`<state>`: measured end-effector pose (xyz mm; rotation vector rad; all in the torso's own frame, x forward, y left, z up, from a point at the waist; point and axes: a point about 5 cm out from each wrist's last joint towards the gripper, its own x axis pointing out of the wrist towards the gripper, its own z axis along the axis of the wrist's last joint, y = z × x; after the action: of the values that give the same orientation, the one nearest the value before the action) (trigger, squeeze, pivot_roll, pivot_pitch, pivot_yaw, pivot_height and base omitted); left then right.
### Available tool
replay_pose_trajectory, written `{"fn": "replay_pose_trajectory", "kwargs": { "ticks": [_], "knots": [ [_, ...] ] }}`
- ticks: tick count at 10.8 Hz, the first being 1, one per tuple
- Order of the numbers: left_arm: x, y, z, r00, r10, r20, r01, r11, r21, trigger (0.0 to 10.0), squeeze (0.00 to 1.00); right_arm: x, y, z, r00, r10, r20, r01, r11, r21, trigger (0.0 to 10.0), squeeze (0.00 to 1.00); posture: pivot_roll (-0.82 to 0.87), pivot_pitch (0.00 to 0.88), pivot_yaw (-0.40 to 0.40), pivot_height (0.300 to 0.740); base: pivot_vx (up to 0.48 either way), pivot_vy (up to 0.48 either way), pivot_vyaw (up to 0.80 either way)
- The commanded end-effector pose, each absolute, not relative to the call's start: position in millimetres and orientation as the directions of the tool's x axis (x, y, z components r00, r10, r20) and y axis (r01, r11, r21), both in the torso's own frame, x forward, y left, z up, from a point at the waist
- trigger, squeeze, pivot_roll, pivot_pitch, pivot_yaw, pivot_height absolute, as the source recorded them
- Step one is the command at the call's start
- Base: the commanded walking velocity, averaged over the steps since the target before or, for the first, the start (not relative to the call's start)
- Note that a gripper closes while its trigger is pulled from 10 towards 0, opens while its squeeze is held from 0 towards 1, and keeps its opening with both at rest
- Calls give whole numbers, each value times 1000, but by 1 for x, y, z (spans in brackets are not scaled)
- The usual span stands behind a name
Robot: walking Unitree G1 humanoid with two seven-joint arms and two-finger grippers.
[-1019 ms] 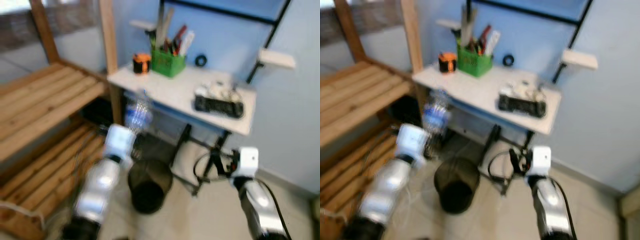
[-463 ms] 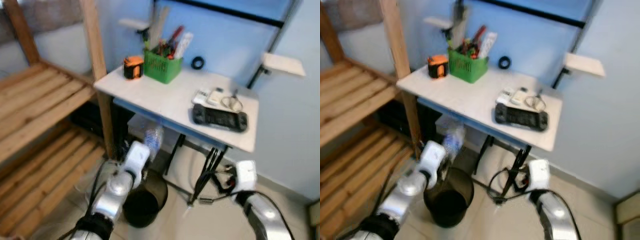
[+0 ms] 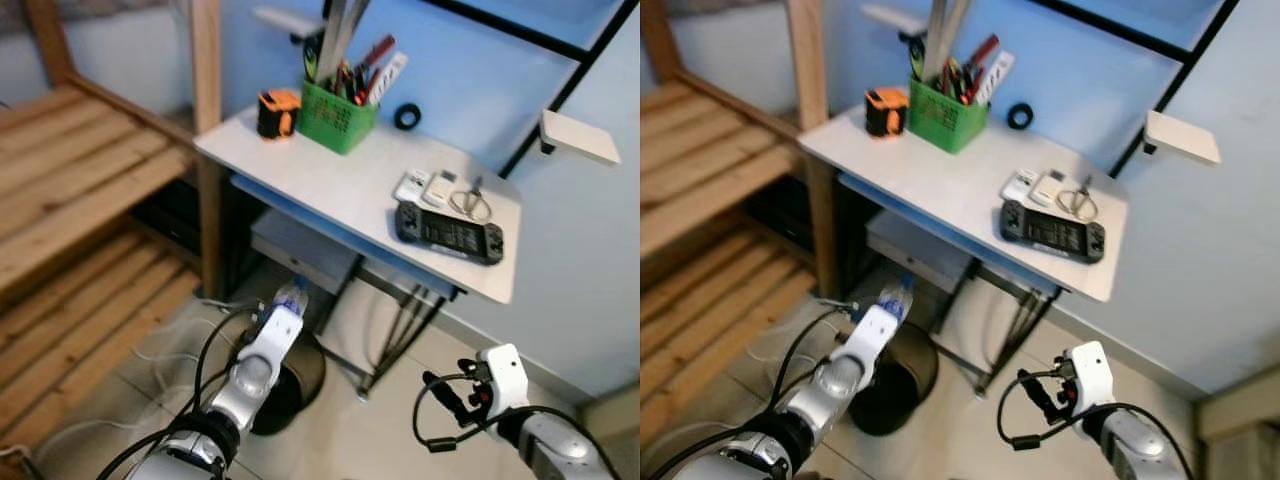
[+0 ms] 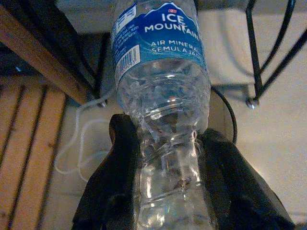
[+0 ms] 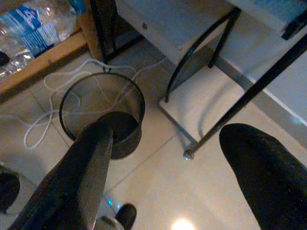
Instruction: Clean up the room
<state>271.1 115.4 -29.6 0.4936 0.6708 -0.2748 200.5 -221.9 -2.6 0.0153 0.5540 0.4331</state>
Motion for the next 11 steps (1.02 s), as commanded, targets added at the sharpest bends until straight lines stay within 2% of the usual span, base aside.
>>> {"fn": "replay_pose_trajectory", "kwargs": {
  "ticks": [1,3,4,7,11],
  "knots": [
    [280,109,-22,780,-91,-619,382,853,356,10000,0,199,-228,-3,755,398,-521,-393,911,126,10000,0,-101,93,-231,740,0,0,0],
    [276,116,-27,754,-60,-654,376,856,355,10000,0,201,-229,-11,739,381,-555,-382,916,120,10000,0,-87,83,-230,740,0,0,0],
    [274,117,-29,743,-40,-668,363,863,352,10000,1000,206,-227,-14,743,392,-542,-377,915,145,10000,0,-80,72,-232,740,0,0,0],
    [274,111,-29,733,-62,-678,378,865,329,10000,1000,204,-228,-29,715,398,-575,-371,913,169,10000,0,-86,62,-239,740,0,0,0],
    [280,119,-25,747,-55,-662,391,842,371,10000,1000,186,-254,-50,667,302,-681,-288,948,138,10000,0,-95,47,-251,740,0,0,0]
  ]
}}
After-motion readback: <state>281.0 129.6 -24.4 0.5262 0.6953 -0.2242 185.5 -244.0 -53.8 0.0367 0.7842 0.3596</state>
